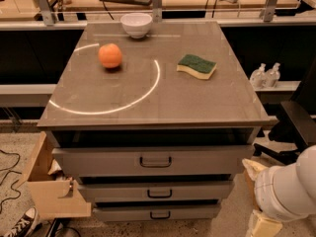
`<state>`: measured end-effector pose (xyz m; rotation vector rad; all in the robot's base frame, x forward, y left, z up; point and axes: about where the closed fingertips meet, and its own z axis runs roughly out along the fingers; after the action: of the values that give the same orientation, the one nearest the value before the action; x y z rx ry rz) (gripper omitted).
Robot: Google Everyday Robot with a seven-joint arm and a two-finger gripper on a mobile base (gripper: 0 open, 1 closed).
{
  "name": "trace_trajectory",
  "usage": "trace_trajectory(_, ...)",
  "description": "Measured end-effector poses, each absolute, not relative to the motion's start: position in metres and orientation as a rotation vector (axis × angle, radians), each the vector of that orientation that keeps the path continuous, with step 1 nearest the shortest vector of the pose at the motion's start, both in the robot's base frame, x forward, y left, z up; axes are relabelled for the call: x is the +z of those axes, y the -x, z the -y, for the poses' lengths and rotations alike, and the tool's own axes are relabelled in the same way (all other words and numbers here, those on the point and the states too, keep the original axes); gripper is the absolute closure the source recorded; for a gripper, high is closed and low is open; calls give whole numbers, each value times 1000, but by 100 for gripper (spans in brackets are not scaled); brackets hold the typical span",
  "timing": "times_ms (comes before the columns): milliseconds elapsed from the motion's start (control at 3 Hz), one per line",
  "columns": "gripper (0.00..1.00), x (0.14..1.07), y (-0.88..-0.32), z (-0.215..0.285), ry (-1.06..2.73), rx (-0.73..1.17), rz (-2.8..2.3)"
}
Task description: Open middle drawer
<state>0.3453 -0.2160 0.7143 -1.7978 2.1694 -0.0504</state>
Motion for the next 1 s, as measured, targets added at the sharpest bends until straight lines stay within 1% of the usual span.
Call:
trace_trajectory(333,0,654,-332,217,1814,-73,-2217)
trace_trajectory(667,0,602,-320,213,1901,-139,-2225)
trace_trajectory(1000,0,569,-316,202,2001,-191,-2177)
